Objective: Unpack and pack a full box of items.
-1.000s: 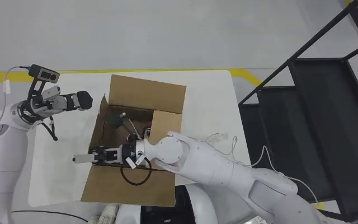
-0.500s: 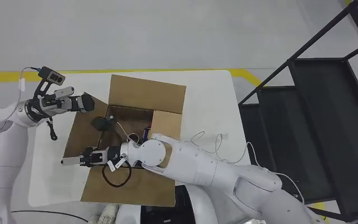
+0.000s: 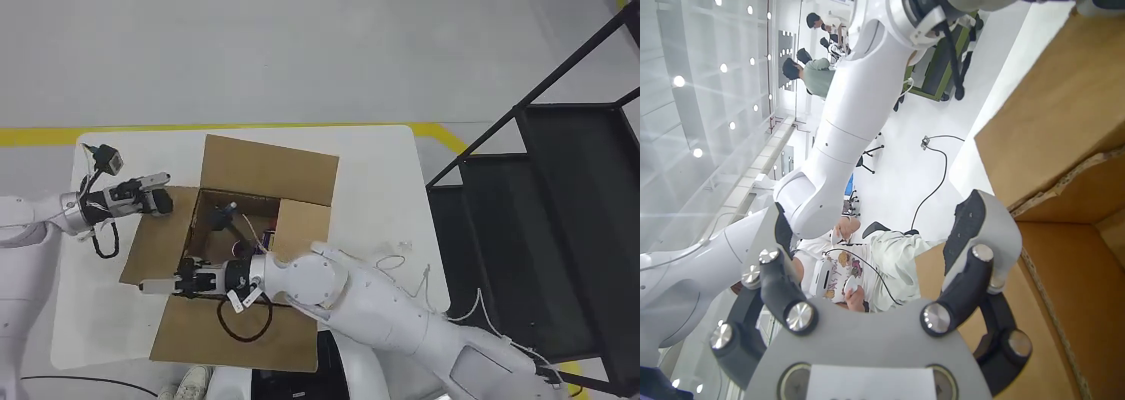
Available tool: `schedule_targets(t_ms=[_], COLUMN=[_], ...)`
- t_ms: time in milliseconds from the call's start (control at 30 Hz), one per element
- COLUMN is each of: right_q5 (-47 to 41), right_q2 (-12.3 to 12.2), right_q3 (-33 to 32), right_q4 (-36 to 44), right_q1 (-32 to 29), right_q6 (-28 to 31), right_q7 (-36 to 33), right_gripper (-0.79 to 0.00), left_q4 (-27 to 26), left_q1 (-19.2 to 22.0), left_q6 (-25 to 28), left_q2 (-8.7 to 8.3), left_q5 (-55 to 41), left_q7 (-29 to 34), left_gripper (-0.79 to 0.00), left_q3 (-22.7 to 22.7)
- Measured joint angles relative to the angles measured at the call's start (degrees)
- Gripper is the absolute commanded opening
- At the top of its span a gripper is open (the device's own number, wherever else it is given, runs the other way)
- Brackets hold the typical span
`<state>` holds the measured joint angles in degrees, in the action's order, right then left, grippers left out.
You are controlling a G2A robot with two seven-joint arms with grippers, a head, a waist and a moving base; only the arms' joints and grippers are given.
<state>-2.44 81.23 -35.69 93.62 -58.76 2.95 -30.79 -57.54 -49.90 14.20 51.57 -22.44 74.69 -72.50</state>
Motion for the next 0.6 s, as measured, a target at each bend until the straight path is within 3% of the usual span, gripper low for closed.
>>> schedule_targets(t_ms=[300, 467, 600], right_q5=[4.3, 4.3, 4.4], right_q2=[-4.9, -6.2, -7.0], right_q3=[-12.8, -17.1, -19.4], right_q4=[11.6, 13.7, 14.9], right_q1=[-12.2, -16.3, -18.7], right_q6=[-3.6, -4.1, -4.7], right_q7=[-4.3, -6.2, -7.5], right_gripper=[0.000, 0.000, 0.000], left_q4=[3.2, 3.1, -1.0], left_q1=[2.3, 3.4, 2.5], left_q6=[0.6, 3.2, 5.1], left_q2=[0.88, 0.94, 0.58], left_q5=[5.6, 0.5, -4.6], left_q7=[0.0, 0.0, 3.2], left_gripper=[0.000, 0.000, 0.000], left_q3=[4.4, 2.5, 0.3])
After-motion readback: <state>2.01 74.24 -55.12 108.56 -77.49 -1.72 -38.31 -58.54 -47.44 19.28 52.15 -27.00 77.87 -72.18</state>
